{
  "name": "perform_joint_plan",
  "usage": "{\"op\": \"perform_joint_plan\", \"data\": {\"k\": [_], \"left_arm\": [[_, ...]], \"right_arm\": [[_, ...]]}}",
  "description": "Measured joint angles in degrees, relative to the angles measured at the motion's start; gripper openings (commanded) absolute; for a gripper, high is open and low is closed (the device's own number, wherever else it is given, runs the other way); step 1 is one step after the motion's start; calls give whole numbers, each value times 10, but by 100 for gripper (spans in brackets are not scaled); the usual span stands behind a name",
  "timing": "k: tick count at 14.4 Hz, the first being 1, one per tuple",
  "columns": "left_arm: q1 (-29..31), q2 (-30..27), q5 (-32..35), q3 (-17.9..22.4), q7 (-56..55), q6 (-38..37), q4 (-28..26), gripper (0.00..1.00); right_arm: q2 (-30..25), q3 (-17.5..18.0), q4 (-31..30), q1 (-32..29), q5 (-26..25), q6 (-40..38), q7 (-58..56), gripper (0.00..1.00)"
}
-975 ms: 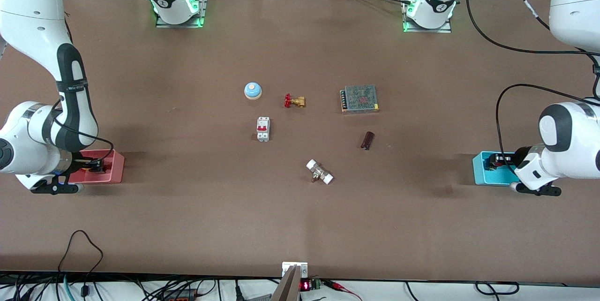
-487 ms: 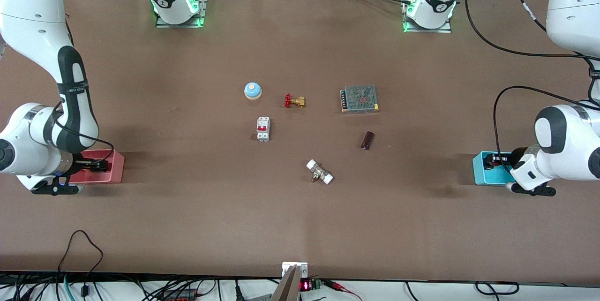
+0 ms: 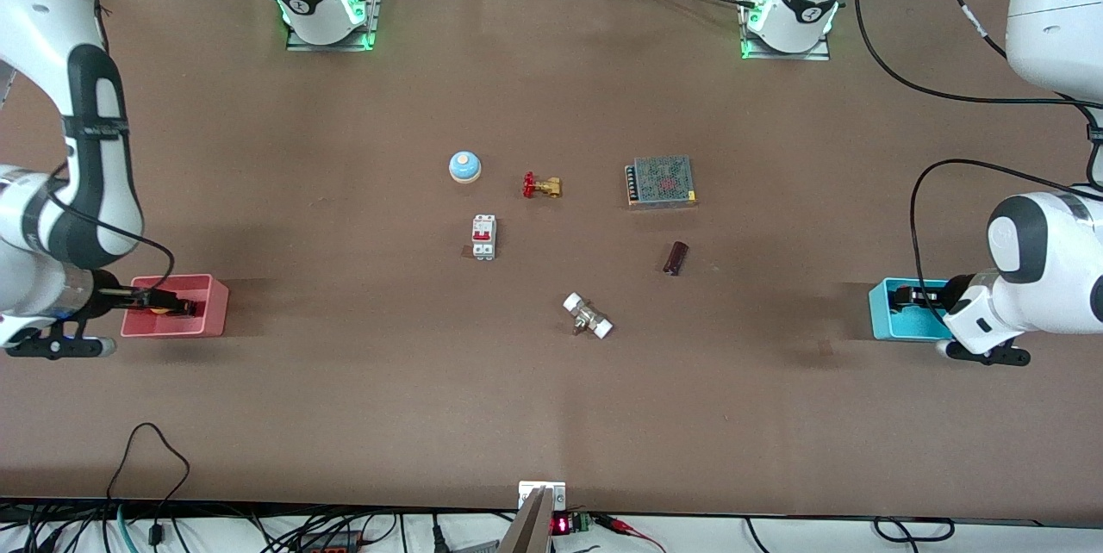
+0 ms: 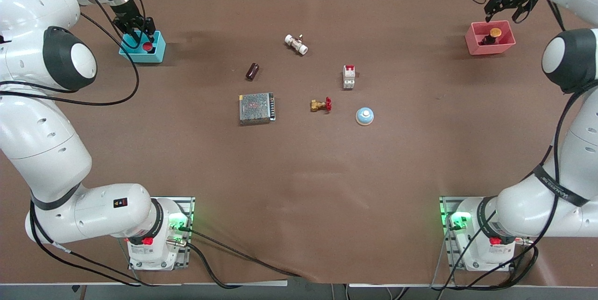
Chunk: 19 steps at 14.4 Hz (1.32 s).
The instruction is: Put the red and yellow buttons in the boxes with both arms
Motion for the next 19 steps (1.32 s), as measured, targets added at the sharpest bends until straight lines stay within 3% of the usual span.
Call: {"op": "perform_joint_plan", "data": {"k": [4,9,14,19], "left_arm": [[-11,-1,0,-3,-38,0,27,85],[-59,-33,1,-6,-138,-1,37,97],[-77,-145,1,-10,-173,-17,-13,100],[-76,-297,1,-12,-169,-41,-115,100]], "right_arm": [[-80,23,3,12,2,-91,25,100],[-170,31,3,96,3,-191,95,100],[-261,22,2,107,2,-286,103,100],[-294,14,-39,63,-22,-280,94,100]]}}
